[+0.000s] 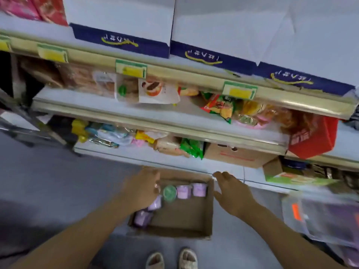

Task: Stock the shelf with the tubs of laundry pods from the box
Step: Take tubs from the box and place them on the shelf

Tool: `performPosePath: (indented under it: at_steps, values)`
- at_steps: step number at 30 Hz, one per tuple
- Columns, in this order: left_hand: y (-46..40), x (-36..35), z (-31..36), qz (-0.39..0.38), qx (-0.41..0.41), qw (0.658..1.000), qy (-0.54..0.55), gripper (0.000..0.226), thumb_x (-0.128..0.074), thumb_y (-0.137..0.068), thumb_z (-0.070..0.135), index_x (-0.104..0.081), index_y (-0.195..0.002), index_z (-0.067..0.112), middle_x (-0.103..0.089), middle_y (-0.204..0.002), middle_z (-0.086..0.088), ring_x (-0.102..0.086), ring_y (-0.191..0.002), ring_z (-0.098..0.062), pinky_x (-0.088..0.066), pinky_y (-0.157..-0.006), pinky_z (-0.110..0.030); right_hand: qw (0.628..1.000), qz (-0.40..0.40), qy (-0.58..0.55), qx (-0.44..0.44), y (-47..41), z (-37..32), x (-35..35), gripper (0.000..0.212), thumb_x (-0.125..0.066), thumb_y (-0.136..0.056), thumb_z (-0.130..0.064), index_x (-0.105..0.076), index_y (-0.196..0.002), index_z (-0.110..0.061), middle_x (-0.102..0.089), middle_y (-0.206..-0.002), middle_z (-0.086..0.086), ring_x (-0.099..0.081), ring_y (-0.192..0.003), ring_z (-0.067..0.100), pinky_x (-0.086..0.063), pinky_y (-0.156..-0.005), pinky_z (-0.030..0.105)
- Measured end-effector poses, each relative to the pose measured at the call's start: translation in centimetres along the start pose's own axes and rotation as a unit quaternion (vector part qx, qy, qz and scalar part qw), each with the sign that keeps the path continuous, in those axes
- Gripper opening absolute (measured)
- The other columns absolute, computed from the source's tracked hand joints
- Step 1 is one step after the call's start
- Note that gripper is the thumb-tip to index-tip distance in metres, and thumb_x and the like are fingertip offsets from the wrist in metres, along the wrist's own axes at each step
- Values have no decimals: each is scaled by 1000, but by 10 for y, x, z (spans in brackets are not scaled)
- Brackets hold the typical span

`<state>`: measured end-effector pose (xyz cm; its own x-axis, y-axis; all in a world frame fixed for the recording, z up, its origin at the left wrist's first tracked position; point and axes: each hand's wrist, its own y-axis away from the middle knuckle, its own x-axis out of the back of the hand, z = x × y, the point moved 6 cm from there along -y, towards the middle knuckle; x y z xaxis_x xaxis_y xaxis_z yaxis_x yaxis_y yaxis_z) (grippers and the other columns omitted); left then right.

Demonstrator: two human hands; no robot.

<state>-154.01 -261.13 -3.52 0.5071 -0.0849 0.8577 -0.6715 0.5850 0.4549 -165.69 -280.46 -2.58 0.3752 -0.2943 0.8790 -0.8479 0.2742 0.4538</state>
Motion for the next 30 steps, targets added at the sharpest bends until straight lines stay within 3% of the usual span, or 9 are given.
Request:
performPosePath:
  at_steps: [4,12,16,21,26,30]
  values:
    - [-21,-86,-16,-35,32,998,29,36,-45,-94,32,-46,-128,22,-55,-125,-4,-56,-115,-23,-44,-90,-30,998,-49,-27,-27,-28,22,-75,43,-46,-94,-27,-36,-135,-18,-45,-137,7,-51,-118,24,-45,-88,34]
    - [-99,-280,-50,-108,121,983,91,39,-53,-85,37,-46,-123,27,-56,-123,-3,-53,-116,-24,-46,-93,-36,989,-66,-107,-76,-119,71,-250,47,-48,-92,-37,-34,-135,-22,-57,-123,3,-60,-104,22,-53,-86,34]
    - [-157,-352,-62,-101,127,981,107,43,-54,-86,31,-42,-127,23,-56,-123,-4,-55,-114,-24,-48,-89,-35,973,-87,-176,-122,-173,93,-346,56,-43,-90,-51,-28,-138,-26,-51,-133,4,-55,-110,23,-47,-91,33]
    - [-225,-428,-82,-94,114,984,99,66,-61,-85,33,-31,-141,18,-50,-132,-8,-52,-118,-24,-48,-92,-38,989,-71,-112,-59,-232,89,-407,55,-47,-95,-35,-24,-142,-19,-52,-130,5,-56,-107,18,-46,-84,24]
    - [-289,-479,-94,-76,93,992,45,83,-70,-80,36,-21,-145,19,-34,-145,-10,-38,-131,-27,-43,-100,-42,992,-42,-112,-42,-285,99,-466,60,-53,-91,-29,-25,-142,-16,-49,-125,9,-53,-104,22,-49,-81,34]
    - [-337,-498,-98,-14,69,997,-7,100,-77,-70,42,-15,-147,27,-23,-150,-10,-31,-135,-31,-37,-102,-43,992,-1,-123,-32,-328,107,-489,69,-59,-85,-26,-25,-145,-15,-40,-139,11,-44,-119,25,-44,-96,40]
